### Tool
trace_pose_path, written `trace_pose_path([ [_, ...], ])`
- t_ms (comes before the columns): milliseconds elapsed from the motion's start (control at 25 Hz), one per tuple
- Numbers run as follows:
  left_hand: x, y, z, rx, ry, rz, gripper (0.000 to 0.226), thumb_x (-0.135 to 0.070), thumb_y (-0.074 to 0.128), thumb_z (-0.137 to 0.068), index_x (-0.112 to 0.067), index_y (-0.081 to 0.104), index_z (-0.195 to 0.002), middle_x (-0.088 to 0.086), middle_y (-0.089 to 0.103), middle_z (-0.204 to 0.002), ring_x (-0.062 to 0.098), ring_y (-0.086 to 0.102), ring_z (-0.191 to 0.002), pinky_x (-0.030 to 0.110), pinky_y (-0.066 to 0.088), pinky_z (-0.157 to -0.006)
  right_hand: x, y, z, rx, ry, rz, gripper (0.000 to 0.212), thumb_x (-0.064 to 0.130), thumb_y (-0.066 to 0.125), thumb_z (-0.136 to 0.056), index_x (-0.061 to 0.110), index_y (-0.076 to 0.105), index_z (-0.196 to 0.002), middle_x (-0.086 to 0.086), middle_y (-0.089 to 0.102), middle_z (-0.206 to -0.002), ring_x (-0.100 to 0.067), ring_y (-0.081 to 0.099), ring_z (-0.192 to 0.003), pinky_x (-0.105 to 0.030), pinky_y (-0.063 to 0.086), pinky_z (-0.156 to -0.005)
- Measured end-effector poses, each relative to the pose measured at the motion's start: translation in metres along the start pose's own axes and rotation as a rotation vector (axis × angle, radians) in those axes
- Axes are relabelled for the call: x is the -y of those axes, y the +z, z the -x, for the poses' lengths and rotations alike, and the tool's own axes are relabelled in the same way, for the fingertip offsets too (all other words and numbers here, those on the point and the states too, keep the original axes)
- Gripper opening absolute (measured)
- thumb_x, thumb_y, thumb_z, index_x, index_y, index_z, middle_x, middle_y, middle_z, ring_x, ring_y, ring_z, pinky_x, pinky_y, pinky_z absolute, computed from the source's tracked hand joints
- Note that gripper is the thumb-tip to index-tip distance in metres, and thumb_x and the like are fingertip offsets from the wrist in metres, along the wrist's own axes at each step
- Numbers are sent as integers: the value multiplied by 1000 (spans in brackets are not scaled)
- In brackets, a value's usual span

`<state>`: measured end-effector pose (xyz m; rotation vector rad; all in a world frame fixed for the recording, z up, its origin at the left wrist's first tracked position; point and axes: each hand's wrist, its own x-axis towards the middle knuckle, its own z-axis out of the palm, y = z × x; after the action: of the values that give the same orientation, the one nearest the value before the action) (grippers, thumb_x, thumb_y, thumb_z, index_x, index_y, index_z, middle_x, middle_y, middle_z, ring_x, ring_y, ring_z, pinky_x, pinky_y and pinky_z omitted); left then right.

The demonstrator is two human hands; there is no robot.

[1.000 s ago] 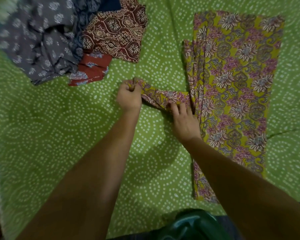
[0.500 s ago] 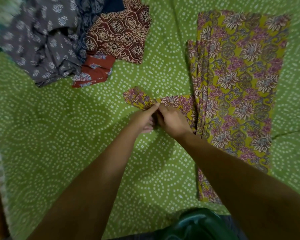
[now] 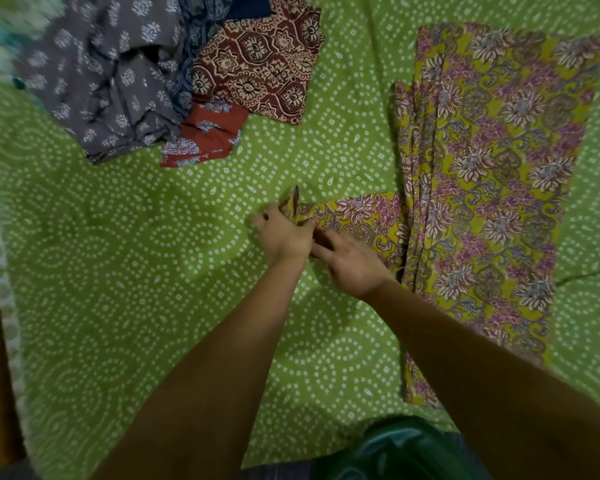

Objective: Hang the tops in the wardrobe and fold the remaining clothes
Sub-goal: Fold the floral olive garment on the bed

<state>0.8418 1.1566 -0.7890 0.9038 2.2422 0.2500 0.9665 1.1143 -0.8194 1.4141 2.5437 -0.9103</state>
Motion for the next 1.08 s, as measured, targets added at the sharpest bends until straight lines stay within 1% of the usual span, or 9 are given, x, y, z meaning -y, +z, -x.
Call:
trace_pose_path([
  [120, 11, 0, -9, 41, 31, 35, 52, -27, 73, -81, -13, 54, -127, 12, 46, -131, 27, 50, -117, 32, 39, -95, 6, 1, 0, 72, 40, 37, 68, 10, 51, -86, 26, 28, -148, -15, 36, -140, -35, 40, -122, -47, 40, -97],
  [240, 13, -6, -13, -107, 196, -23, 37, -38, 63, -88, -10, 67, -112, 9, 56, -116, 26, 50, -109, 30, 37, -87, 4, 2, 4, 40, 100, 27, 72, 20, 54, -84, 22, 21, -148, -12, 35, -138, -32, 41, -121, -46, 40, -98],
  [360, 16, -18, -14, -211, 366, -49, 34, -32, 51, -96, -8, 65, -76, 0, 54, -74, 16, 47, -72, 18, 29, -60, -1, 6, 13, -182, 121, 167, 70, 29, 64, -75, 18, 34, -137, -11, 48, -122, -29, 49, -102, -43, 49, -82],
  [440, 22, -30, -16, -205, 335, 118, 38, -29, 48, -99, -10, 53, -67, -6, 41, -56, 11, 35, -51, 22, 24, -46, -6, 12, 19, -297, 156, 293, 68, 26, 72, -69, 19, 41, -129, -9, 50, -111, -25, 47, -89, -37, 48, -70],
  [560, 33, -43, -19, -214, 296, 71, 40, -38, 39, -101, -10, 49, -74, 0, 44, -62, 17, 40, -57, 32, 21, -53, -14, 18, 28, -333, 244, 426, 77, 19, 74, -61, 21, 40, -130, -9, 42, -114, -26, 41, -87, -36, 44, -69],
  [800, 45, -50, -22, -185, 302, -206, 45, -42, 32, -102, -5, 54, -90, 8, 49, -77, 22, 44, -69, 32, 26, -61, -15, 33, 34, -480, 270, 462, 48, 15, 47, -82, 22, 38, -129, -10, 39, -118, -26, 35, -87, -37, 46, -68],
  [920, 56, -47, -34, -151, 268, -132, 41, -40, 38, -101, -4, 56, -97, 14, 61, -85, 27, 53, -74, 31, 29, -62, -5, 39, 40, -348, 147, 344, 54, 23, 66, -80, 23, 42, -129, -9, 54, -118, -26, 46, -93, -42, 48, -74],
  [1000, 65, -44, -38, -135, 228, -159, 36, -37, 41, -101, -3, 54, -101, 21, 64, -92, 34, 60, -82, 33, 32, -63, 2, 34, 44, -90, 8, 203, 56, 21, 57, -83, 23, 37, -135, -8, 49, -129, -29, 49, -105, -47, 42, -85],
  [1080, 76, -38, -36, -167, 191, -234, 32, -33, 43, -100, -5, 49, -113, 24, 63, -102, 40, 61, -92, 39, 39, -68, -2, 19, 41, -87, 19, 113, 49, 31, 41, -86, 23, 36, -134, -8, 45, -129, -29, 46, -108, -47, 38, -87],
])
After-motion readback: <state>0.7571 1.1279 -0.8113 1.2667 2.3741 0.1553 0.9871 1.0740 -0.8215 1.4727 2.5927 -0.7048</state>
